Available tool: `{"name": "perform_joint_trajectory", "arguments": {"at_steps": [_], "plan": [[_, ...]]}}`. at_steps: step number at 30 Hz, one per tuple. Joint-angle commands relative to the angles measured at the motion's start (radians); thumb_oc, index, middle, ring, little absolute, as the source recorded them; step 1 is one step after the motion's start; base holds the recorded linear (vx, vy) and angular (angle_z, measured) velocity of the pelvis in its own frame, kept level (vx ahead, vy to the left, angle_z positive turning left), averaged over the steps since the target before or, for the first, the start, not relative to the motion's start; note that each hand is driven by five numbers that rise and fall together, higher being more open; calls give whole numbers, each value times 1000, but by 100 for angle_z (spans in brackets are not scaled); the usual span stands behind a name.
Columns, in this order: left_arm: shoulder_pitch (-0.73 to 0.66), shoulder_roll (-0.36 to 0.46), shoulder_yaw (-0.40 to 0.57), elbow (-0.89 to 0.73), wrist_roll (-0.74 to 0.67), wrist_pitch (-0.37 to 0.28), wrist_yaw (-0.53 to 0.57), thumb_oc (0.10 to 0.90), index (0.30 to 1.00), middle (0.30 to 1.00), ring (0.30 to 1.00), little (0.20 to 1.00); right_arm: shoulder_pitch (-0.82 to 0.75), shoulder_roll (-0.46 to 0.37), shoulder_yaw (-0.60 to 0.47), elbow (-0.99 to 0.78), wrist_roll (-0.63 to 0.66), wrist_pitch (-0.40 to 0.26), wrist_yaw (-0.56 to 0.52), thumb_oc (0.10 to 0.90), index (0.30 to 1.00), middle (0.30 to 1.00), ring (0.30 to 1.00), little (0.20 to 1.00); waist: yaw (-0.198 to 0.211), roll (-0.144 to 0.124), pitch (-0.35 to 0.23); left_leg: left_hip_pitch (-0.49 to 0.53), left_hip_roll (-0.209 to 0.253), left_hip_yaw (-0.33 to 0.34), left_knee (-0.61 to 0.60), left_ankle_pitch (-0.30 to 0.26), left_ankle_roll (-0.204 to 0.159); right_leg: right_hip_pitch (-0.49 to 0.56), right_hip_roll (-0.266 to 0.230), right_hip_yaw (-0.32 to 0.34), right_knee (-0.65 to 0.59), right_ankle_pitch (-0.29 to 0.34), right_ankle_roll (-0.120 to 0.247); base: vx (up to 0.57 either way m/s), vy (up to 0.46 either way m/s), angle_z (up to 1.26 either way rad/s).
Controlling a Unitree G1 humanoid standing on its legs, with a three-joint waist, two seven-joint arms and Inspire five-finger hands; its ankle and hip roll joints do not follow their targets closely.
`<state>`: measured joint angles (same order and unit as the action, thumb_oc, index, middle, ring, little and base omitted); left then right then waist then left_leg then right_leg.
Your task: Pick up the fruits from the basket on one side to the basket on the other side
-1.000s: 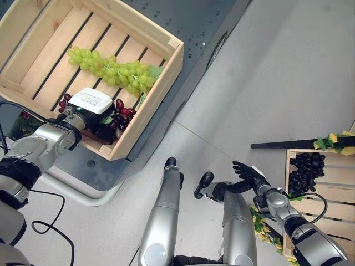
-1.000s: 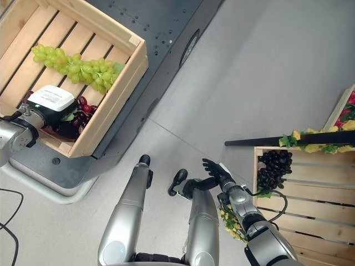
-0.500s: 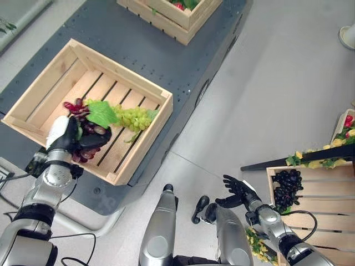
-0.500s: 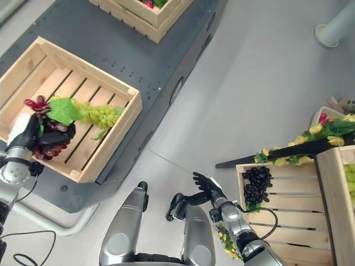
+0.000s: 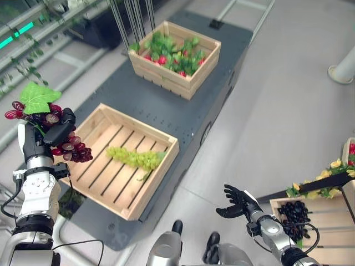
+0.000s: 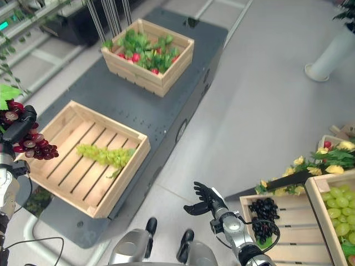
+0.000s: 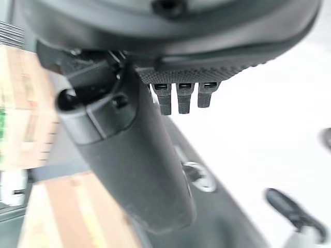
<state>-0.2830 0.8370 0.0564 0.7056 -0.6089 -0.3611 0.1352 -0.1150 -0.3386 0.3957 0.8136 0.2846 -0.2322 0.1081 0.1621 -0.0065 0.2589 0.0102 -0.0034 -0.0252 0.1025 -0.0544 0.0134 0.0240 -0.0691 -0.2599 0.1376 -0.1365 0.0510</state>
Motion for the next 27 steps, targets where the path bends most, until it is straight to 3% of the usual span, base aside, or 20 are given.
{"name": "perform_joint_trajectory", "arguments": {"at_steps": [1,6,11,13,15,18,19,27], "plan": [[-68,64,71,-111,-86,-130,-63,400,300,300,300,300,-18,-36,2,-131,39,-41,0,800,900,900,900,900,-34,48,-149,-1,-90,-56,-66,9,27,29,18,28,-115,81,-32,23,-145,-1],[-132,99,39,-195,-185,-78,-127,400,300,300,300,300,-41,-76,26,-320,40,18,10,800,900,900,900,900,-40,51,-185,33,-88,-62,-146,39,22,57,25,34,-192,126,-17,4,-120,-8],[-256,98,-49,-260,-237,-37,-166,400,300,300,300,300,-167,-140,31,-460,119,62,89,800,900,900,900,900,-55,48,-206,48,-82,-49,-190,55,14,57,33,45,-225,152,-9,-28,-93,-7],[-314,93,-92,-277,-231,-24,-185,400,300,300,300,300,-246,-162,34,-510,190,97,140,800,900,900,900,900,-62,45,-214,42,-80,-46,-190,54,11,50,35,51,-225,154,-8,-53,-100,-12],[-398,84,-161,-289,-234,-11,-207,400,300,300,300,300,-348,-183,46,-576,279,174,167,800,900,900,900,900,-69,40,-224,39,-77,-41,-190,55,7,47,37,54,-225,157,-6,-35,-93,-23],[-469,77,-214,-293,-237,4,-225,400,300,300,300,300,-420,-188,53,-594,338,243,180,800,900,900,900,900,-74,35,-228,37,-75,-41,-190,56,5,48,40,57,-225,157,-9,-17,-69,-7],[-551,62,-277,-296,-243,29,-227,400,300,300,300,300,-510,-189,75,-602,424,317,182,800,900,900,900,900,-82,31,-238,38,-72,-38,-190,55,3,49,42,61,-225,157,-11,-15,-70,-2],[-794,-16,-463,-221,-242,45,-293,400,300,300,300,300,-821,-160,108,-506,616,385,124,800,900,900,900,900,-100,17,-267,59,-59,-2,-190,46,-5,60,48,76,-225,156,-15,-4,-58,-7]]}}
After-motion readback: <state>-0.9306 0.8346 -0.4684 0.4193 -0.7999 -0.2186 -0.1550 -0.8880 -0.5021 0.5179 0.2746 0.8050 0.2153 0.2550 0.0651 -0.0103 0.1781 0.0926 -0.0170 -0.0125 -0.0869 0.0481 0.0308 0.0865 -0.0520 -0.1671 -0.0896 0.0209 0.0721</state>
